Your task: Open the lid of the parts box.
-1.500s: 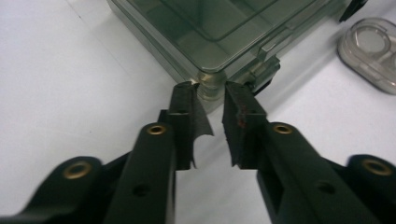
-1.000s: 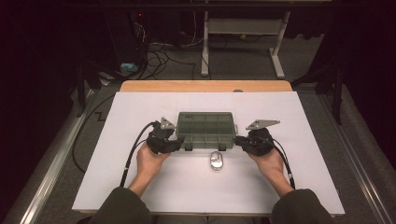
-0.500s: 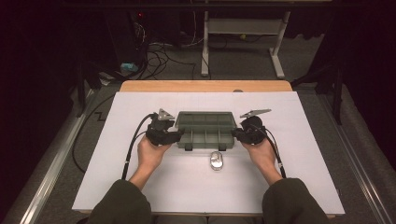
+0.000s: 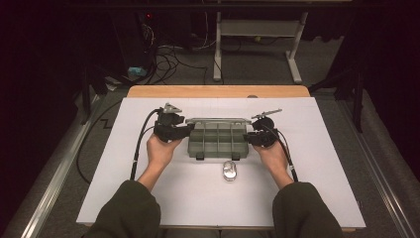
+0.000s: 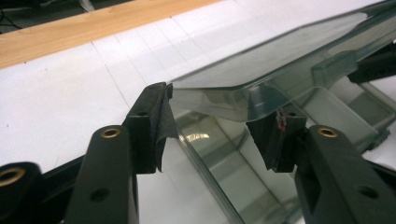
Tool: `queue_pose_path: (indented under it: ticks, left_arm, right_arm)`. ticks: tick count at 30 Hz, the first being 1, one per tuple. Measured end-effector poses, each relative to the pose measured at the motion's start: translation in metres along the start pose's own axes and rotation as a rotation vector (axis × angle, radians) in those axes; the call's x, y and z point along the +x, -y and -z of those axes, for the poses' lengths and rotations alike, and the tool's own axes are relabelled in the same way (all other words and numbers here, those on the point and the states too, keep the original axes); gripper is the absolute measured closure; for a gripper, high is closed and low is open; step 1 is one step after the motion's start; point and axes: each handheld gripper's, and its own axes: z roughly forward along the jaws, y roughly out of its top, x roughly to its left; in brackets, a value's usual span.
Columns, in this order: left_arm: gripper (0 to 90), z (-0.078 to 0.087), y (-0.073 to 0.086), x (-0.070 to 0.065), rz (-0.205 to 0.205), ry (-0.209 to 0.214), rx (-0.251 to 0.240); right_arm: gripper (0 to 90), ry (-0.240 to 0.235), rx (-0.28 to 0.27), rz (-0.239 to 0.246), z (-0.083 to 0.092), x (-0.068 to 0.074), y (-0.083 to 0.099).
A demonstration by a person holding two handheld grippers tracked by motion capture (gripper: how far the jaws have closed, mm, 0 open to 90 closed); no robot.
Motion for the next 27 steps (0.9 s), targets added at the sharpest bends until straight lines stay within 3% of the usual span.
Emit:
queue_pose_path:
  ticks: [9,15,27]
  left_arm:
    - [53.5,-0.015,-0.011,0.008,0.003,-0.003,0.026]
    - [59.8,-0.022,-0.020,0.014,0.029,0.003,0.017]
    - [66.4,-0.039,-0.023,0.024,0.057,-0.009,0.053]
  right_arm:
    - [74.8,-0.017,0.020,-0.019,-0.002,-0.003,-0.004]
    - [74.8,-0.020,0.025,-0.015,-0.002,-0.004,-0.004]
    - [74.9,-0.020,0.025,-0.009,-0.002,-0.004,-0.004]
